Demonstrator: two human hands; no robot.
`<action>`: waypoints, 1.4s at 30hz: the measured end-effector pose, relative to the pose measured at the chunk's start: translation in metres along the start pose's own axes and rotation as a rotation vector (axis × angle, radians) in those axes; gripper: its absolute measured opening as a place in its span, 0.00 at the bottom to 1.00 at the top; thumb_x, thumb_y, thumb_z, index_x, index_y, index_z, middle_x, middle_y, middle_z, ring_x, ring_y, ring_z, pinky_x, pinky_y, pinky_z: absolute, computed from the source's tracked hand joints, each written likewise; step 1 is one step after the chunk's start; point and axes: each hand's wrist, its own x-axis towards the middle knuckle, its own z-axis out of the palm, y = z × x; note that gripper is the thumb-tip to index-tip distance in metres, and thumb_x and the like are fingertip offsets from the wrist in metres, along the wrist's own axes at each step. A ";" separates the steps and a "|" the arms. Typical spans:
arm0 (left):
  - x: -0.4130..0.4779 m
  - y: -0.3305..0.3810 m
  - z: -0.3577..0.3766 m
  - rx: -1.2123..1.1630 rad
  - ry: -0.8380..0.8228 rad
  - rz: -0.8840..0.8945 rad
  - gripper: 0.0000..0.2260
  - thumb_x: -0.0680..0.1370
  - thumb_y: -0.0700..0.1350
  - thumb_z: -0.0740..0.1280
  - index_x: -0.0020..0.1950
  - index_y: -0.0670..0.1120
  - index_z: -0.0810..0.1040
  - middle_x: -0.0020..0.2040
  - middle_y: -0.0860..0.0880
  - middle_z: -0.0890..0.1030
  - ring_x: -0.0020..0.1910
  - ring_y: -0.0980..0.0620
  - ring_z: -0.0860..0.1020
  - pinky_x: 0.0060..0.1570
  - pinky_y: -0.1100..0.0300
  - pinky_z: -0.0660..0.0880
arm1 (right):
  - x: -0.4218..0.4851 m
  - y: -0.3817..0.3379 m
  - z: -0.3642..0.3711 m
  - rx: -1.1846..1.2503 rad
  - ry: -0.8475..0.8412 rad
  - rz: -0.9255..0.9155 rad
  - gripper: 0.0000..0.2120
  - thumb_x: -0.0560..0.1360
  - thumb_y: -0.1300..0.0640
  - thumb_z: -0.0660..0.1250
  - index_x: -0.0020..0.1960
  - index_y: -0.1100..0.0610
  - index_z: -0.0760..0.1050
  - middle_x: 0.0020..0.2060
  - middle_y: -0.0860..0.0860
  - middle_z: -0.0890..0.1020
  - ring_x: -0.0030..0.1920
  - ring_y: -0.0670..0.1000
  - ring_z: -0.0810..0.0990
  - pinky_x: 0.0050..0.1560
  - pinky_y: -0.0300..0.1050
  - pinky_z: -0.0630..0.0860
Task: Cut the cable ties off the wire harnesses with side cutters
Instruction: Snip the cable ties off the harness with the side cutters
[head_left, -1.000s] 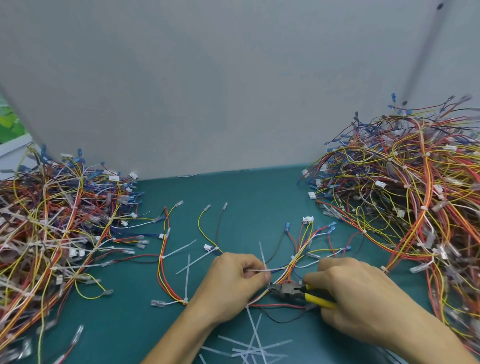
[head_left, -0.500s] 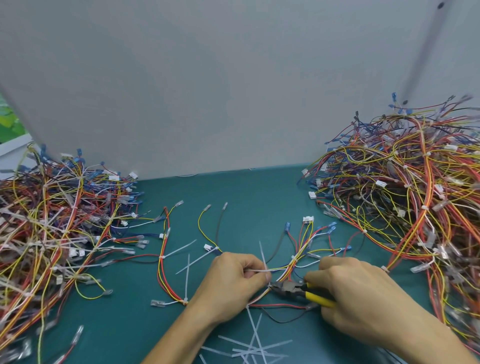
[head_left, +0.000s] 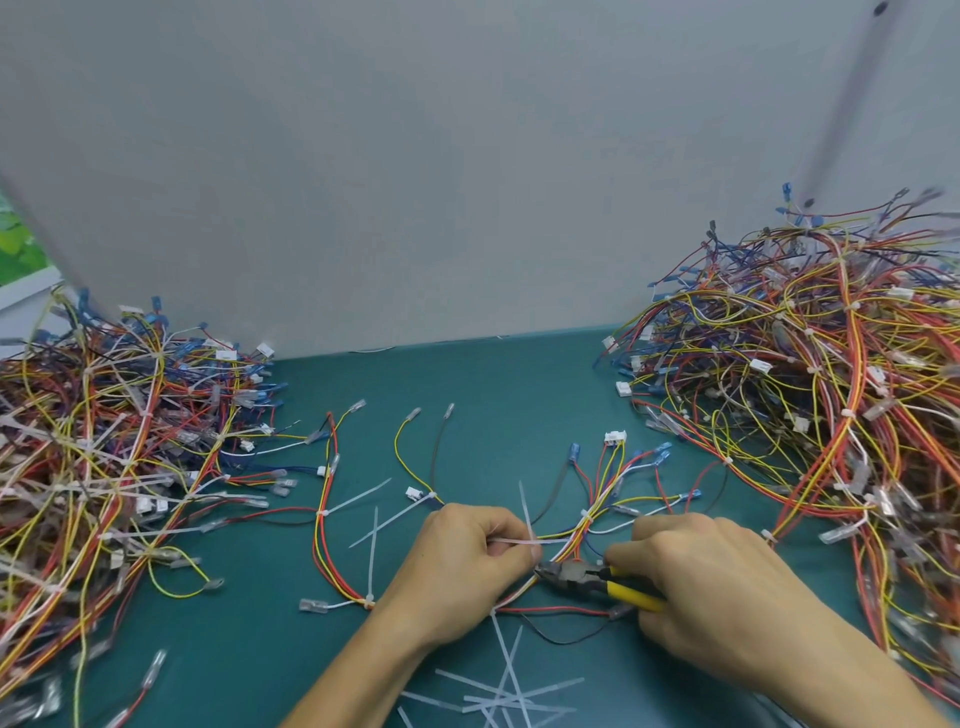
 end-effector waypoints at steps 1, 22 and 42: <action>0.000 0.000 0.000 -0.002 0.001 0.002 0.06 0.73 0.47 0.70 0.36 0.51 0.81 0.22 0.57 0.71 0.24 0.61 0.66 0.27 0.69 0.63 | 0.000 0.000 0.000 -0.003 -0.001 0.001 0.05 0.73 0.47 0.58 0.44 0.43 0.62 0.42 0.45 0.67 0.52 0.53 0.75 0.36 0.45 0.60; 0.000 0.000 -0.002 -0.272 0.048 -0.035 0.08 0.76 0.43 0.69 0.37 0.47 0.79 0.29 0.54 0.72 0.27 0.58 0.66 0.30 0.65 0.63 | 0.001 -0.002 0.004 -0.057 -0.004 0.006 0.05 0.74 0.47 0.58 0.48 0.45 0.67 0.48 0.46 0.75 0.51 0.55 0.76 0.38 0.45 0.61; -0.002 0.010 -0.022 -1.064 0.065 -0.201 0.09 0.75 0.48 0.62 0.40 0.44 0.69 0.27 0.50 0.67 0.21 0.57 0.60 0.19 0.70 0.55 | -0.005 -0.002 -0.002 0.094 0.202 -0.005 0.09 0.70 0.47 0.60 0.46 0.42 0.60 0.43 0.42 0.70 0.49 0.48 0.75 0.33 0.42 0.66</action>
